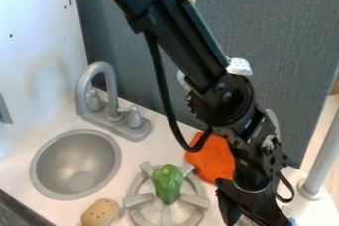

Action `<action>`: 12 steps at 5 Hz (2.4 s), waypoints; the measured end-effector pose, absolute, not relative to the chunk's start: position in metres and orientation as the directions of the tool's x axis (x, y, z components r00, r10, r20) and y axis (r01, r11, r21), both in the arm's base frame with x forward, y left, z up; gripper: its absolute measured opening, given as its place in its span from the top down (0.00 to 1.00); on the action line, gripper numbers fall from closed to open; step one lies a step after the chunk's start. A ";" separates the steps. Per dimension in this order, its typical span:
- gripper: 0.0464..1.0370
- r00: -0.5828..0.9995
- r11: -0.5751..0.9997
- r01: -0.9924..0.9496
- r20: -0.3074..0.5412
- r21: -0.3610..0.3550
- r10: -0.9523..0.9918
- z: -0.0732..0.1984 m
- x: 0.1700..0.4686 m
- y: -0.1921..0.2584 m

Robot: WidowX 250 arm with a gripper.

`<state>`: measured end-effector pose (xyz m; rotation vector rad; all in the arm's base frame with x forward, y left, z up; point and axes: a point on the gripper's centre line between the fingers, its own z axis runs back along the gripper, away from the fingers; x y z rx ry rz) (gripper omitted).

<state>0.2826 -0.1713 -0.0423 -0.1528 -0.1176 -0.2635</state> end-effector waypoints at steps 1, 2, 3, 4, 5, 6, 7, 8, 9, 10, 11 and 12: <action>0.03 0.963 0.957 0.262 0.101 -0.127 -0.251 -0.053 0.277 -0.168; 0.03 0.960 0.955 0.272 0.104 -0.117 -0.261 -0.047 0.286 -0.171; 0.03 0.957 0.949 0.284 0.108 -0.139 -0.271 -0.043 0.293 -0.179; 0.03 0.960 0.949 0.280 0.075 -0.142 -0.271 -0.054 0.297 -0.183; 0.03 0.966 0.958 0.258 0.015 -0.129 -0.258 -0.070 0.306 -0.189; 0.08 0.970 0.968 0.241 -0.025 -0.072 -0.243 -0.087 0.313 -0.201; 0.30 0.973 0.972 0.229 -0.032 -0.054 -0.231 -0.089 0.316 -0.204; 0.44 0.973 0.971 0.229 -0.019 -0.075 -0.231 -0.089 0.308 -0.202; 0.50 0.970 0.965 0.242 0.015 -0.100 -0.242 -0.072 0.295 -0.196; 0.51 0.978 0.975 0.205 0.063 -0.087 -0.200 -0.050 0.277 -0.180; 0.51 0.984 0.984 0.174 0.057 -0.040 -0.172 -0.045 0.249 -0.155; 0.51 0.984 0.983 0.180 -0.017 0.032 -0.179 -0.053 0.235 -0.139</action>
